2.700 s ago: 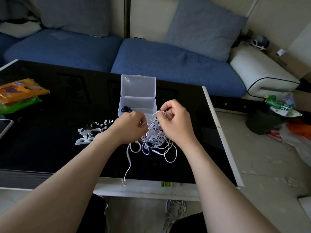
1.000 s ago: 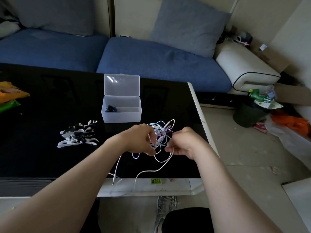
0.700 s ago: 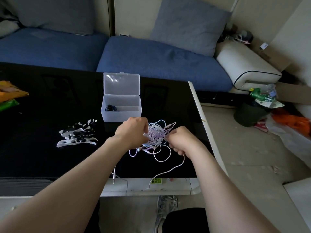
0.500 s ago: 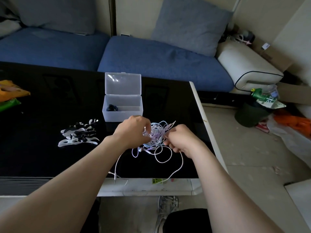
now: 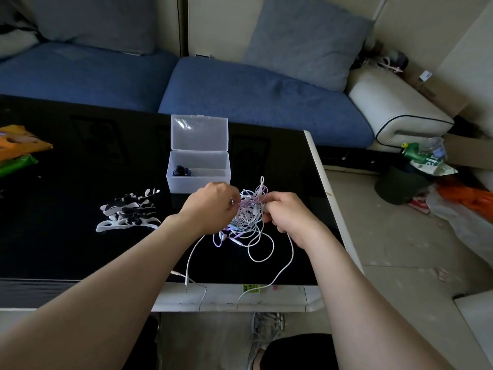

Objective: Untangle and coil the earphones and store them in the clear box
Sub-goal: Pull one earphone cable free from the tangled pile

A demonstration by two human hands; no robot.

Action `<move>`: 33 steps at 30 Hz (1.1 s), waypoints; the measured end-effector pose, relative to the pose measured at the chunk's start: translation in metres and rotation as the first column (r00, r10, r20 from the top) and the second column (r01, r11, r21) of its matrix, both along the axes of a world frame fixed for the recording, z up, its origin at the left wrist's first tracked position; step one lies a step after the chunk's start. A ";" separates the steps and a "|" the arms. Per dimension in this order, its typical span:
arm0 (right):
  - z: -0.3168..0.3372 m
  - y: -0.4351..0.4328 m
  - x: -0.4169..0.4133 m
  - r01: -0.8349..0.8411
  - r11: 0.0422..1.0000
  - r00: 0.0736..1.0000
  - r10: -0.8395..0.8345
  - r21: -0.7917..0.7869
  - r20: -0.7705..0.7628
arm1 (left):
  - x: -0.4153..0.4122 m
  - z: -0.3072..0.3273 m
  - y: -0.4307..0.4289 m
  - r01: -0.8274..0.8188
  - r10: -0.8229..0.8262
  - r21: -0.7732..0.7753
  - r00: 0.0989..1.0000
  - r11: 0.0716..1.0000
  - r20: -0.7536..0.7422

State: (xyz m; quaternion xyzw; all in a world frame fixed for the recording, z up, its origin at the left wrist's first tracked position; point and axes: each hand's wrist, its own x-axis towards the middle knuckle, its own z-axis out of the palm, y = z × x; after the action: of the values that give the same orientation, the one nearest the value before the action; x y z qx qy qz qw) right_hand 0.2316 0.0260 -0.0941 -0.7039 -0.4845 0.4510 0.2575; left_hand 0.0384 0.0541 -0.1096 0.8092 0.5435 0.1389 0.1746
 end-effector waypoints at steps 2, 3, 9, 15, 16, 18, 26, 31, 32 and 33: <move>0.001 0.000 -0.001 -0.014 1.000 1.000 0.014 0.016 -0.012 | -0.002 0.000 0.001 -0.033 0.033 0.019 0.999 0.999 0.021; 0.003 -0.002 -0.001 -0.018 0.999 1.000 0.019 0.027 -0.016 | -0.003 0.000 0.002 -0.057 0.056 0.027 0.998 0.998 0.035; 0.006 -0.004 -0.002 -0.069 0.990 0.997 0.074 0.119 -0.034 | -0.013 0.011 0.007 -0.233 0.208 0.076 0.947 0.970 0.244; 0.005 -0.002 -0.007 -0.075 0.994 0.989 0.084 0.077 -0.124 | -0.016 0.027 0.006 -0.296 0.247 0.055 0.874 0.954 0.419; 0.004 -0.001 -0.008 -0.075 0.995 0.986 0.083 0.064 -0.145 | -0.018 0.028 0.005 -0.285 0.239 0.050 0.878 0.957 0.415; 0.003 -0.001 -0.009 -0.113 0.993 0.979 0.115 0.020 -0.168 | -0.022 0.026 0.005 -0.249 0.211 0.049 0.897 0.967 0.388; -0.007 -0.001 -0.022 -0.115 0.993 0.980 0.108 -0.030 -0.164 | -0.033 0.007 0.007 -0.221 0.223 -0.032 0.952 0.975 0.208; -0.008 0.004 -0.026 -0.069 0.994 0.987 0.055 -0.089 -0.151 | -0.037 0.001 0.009 -0.140 0.145 -0.073 0.986 0.987 0.078; -0.008 0.005 -0.028 -0.067 0.992 0.988 0.052 -0.103 -0.145 | -0.038 0.000 0.009 -0.100 0.106 -0.072 0.991 0.992 0.083; -0.006 0.006 -0.029 -0.064 0.991 0.988 0.046 -0.115 -0.146 | -0.039 0.000 0.009 -0.071 0.077 -0.067 0.994 0.995 0.081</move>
State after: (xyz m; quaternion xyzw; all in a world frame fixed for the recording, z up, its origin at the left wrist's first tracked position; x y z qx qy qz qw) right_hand 0.2027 0.0319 -0.1005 -0.6703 -0.4563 0.5354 0.2363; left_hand -0.0004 0.0628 -0.1095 0.7760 0.5695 0.1616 0.2175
